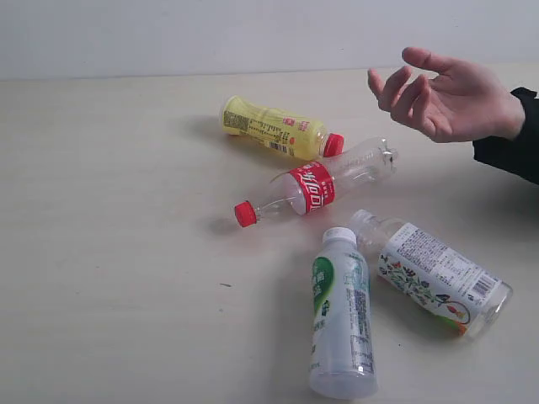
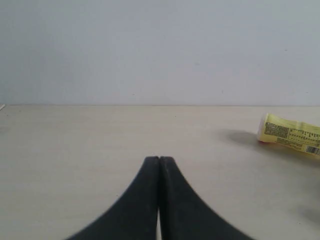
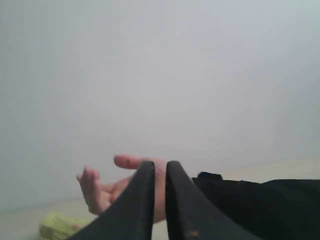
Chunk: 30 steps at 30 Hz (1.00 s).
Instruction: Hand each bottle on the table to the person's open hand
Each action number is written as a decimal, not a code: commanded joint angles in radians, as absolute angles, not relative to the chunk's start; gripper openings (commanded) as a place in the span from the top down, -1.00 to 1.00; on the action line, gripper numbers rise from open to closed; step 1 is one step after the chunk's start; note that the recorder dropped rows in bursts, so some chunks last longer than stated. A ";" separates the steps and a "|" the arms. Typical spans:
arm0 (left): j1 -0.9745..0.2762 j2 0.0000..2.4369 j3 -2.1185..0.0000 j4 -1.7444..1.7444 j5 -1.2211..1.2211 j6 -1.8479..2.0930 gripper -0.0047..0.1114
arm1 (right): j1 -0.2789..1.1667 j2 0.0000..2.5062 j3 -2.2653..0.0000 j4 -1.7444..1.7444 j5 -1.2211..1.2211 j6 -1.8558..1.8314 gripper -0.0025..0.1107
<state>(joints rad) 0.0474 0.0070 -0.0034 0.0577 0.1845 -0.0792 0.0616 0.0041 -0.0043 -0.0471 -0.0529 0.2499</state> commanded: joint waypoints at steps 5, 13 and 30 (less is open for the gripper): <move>0.050 0.000 0.000 0.050 0.180 -0.082 0.92 | 0.059 0.000 0.000 0.047 -0.232 0.280 0.79; 0.050 0.000 0.000 0.050 0.180 -0.082 0.92 | 0.059 0.000 0.000 0.052 -0.410 0.310 0.79; 0.050 0.000 0.000 0.050 0.180 -0.082 0.92 | 0.059 0.337 -0.322 -0.208 -0.450 0.827 0.89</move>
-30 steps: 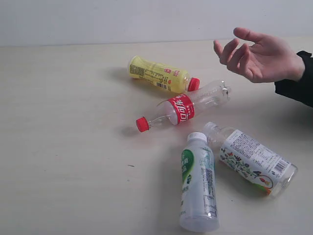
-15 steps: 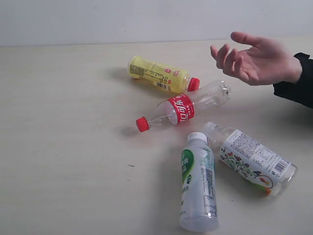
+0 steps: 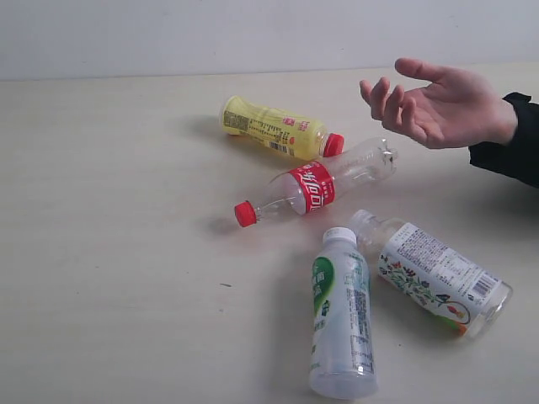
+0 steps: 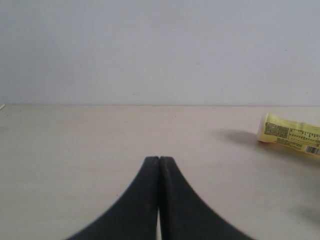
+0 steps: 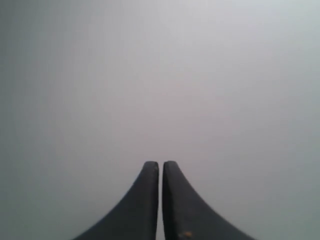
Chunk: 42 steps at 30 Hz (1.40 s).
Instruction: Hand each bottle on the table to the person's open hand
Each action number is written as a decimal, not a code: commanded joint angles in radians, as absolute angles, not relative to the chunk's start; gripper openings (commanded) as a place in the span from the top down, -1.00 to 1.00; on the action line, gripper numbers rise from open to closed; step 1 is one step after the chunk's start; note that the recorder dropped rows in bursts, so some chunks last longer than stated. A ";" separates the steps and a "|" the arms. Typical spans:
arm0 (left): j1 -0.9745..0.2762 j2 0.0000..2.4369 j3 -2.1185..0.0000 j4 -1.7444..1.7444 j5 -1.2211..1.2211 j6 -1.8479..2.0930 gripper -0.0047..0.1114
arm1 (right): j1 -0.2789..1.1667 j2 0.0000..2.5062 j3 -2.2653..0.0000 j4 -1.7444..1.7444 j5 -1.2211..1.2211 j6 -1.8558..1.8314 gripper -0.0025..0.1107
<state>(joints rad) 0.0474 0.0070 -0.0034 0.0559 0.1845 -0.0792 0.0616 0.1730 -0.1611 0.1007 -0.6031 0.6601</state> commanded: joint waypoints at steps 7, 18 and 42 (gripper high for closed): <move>0.050 0.000 0.000 0.050 0.180 -0.082 0.92 | 0.059 0.675 -0.618 -1.327 -0.512 1.741 0.86; 0.050 0.000 0.000 0.050 0.180 -0.082 0.92 | 0.059 0.945 -0.737 -1.744 -0.565 1.892 0.86; 0.050 0.000 0.000 0.050 0.180 -0.082 0.92 | 0.059 1.053 -0.687 -1.744 -0.021 1.446 0.49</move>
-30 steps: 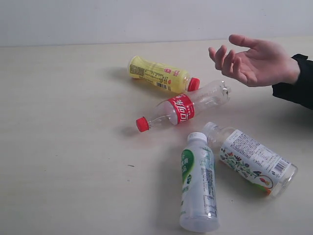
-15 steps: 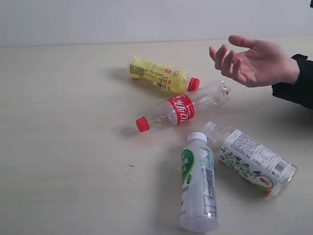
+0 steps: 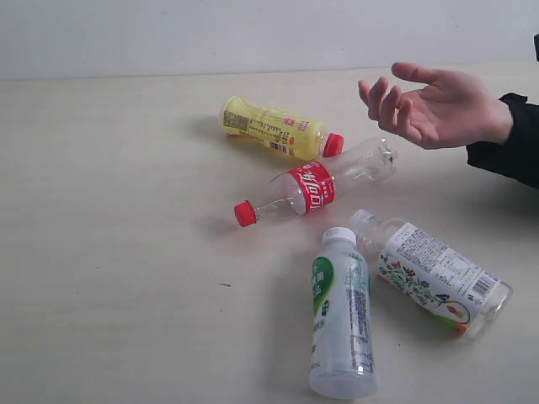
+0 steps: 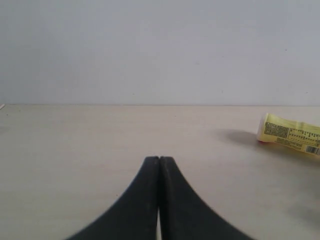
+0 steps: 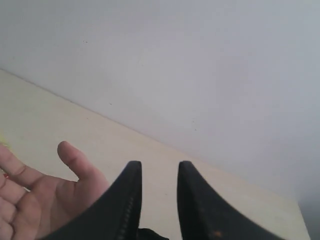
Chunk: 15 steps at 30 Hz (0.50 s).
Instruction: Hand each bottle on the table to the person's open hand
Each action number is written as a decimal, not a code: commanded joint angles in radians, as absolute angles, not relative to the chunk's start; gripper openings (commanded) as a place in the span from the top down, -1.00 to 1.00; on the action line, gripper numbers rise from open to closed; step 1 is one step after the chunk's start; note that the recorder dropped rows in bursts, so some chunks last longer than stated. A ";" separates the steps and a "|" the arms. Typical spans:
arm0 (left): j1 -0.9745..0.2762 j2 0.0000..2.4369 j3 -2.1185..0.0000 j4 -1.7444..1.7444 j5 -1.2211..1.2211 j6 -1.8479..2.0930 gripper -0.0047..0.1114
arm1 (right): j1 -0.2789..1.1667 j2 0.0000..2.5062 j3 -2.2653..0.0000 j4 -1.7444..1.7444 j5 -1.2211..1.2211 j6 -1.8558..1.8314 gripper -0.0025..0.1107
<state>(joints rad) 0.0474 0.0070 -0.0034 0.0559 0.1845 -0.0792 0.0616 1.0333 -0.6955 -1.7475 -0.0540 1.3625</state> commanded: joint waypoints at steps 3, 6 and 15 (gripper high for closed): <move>0.050 0.000 0.000 0.050 0.180 -0.082 0.92 | 0.059 1.071 -0.675 -1.744 -0.021 1.459 0.49; 0.050 0.000 0.000 0.050 0.180 -0.082 0.92 | 0.059 1.089 -0.657 -1.744 -0.021 1.389 0.49; 0.050 0.000 0.000 0.050 0.180 -0.082 0.92 | 0.059 1.095 -0.635 -1.744 0.090 1.297 0.44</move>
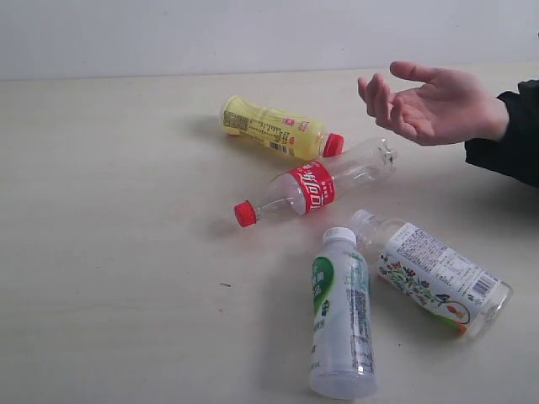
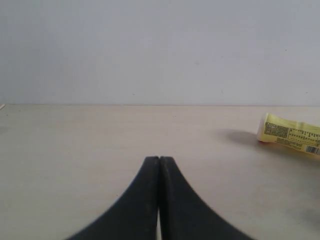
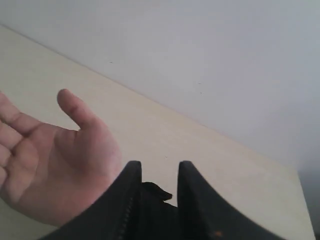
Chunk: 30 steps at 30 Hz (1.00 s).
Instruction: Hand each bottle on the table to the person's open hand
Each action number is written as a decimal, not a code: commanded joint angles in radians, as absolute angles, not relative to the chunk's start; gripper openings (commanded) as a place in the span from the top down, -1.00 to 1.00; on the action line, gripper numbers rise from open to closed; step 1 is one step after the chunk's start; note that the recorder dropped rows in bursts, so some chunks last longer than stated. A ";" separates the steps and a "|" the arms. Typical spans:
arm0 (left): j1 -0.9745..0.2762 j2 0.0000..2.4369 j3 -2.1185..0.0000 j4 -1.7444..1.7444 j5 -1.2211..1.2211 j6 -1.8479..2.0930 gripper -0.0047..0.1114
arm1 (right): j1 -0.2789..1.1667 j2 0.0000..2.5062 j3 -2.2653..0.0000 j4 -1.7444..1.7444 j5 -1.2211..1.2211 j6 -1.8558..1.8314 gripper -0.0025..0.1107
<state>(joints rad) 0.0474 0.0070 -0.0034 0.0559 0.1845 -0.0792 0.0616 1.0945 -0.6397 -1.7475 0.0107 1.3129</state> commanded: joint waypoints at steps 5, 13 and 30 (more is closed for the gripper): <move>0.050 0.000 0.000 0.050 0.180 -0.082 0.92 | 0.059 1.096 -0.635 -1.580 0.225 1.215 0.26; 0.050 0.000 0.000 0.050 0.180 -0.082 0.92 | 0.059 1.153 -0.711 -0.644 0.611 0.399 0.26; 0.050 0.000 0.000 0.050 0.180 -0.082 0.92 | 0.081 1.318 -0.818 0.311 0.972 -0.674 -0.20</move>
